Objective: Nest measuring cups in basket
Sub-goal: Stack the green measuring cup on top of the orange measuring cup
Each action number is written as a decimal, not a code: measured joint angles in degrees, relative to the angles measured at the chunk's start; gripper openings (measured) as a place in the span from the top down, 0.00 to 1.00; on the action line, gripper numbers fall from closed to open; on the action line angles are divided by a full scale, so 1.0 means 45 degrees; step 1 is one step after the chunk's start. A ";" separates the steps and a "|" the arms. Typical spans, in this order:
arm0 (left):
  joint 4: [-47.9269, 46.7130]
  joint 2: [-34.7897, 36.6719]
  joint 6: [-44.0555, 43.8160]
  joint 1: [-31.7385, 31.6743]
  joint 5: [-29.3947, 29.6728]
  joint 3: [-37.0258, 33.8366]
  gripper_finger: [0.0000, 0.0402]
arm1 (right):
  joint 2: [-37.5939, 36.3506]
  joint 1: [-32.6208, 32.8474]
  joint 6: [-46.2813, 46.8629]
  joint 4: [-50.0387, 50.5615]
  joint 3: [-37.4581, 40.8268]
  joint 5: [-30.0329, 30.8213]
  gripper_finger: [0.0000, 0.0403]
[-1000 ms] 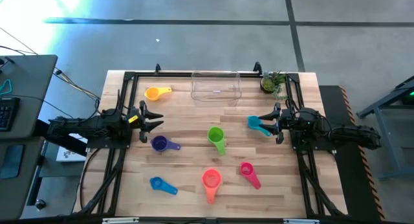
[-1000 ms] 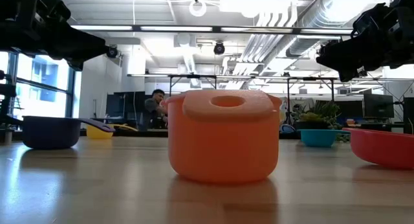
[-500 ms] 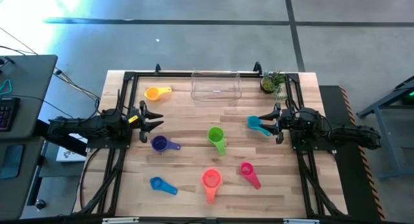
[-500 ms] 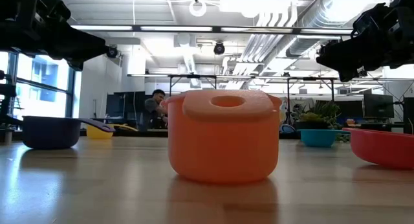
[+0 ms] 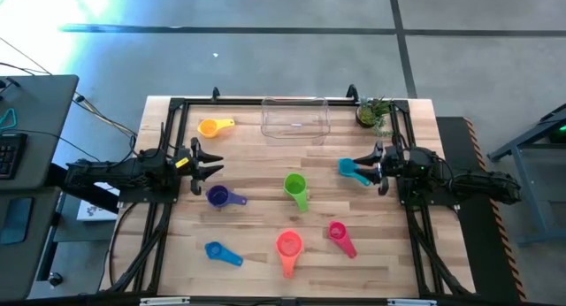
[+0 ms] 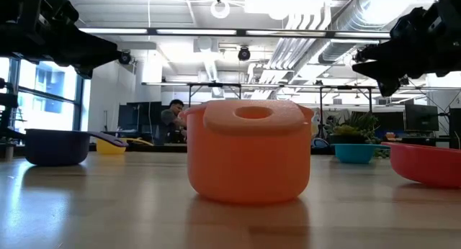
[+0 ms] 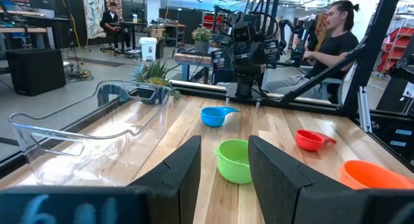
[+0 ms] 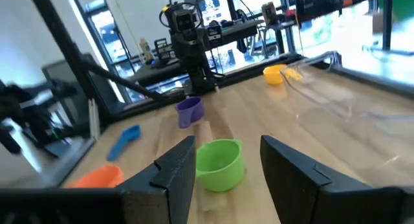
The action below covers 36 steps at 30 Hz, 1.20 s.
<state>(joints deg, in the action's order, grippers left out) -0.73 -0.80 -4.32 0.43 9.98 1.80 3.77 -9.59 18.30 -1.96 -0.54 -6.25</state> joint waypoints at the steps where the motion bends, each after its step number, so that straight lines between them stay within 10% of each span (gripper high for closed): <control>1: 0.0000 0.0005 0.0000 -0.0005 0.0005 0.0000 0.71 | 0.0000 -0.0004 0.0316 -0.0005 0.0000 0.0001 0.59; 21: 0.0000 0.0005 0.0000 -0.0002 0.0000 0.0000 0.71 | 0.0000 0.0001 0.3321 -0.2860 0.0000 0.0081 0.59; 36: 0.0000 0.0002 0.0000 0.0000 0.0000 0.0000 0.71 | 0.0513 -0.0004 0.2796 -0.6144 -0.3107 0.3447 0.59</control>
<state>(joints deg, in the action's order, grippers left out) -0.73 -0.79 -4.32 0.43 9.98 1.80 6.08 -9.61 30.88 -29.61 -14.52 9.26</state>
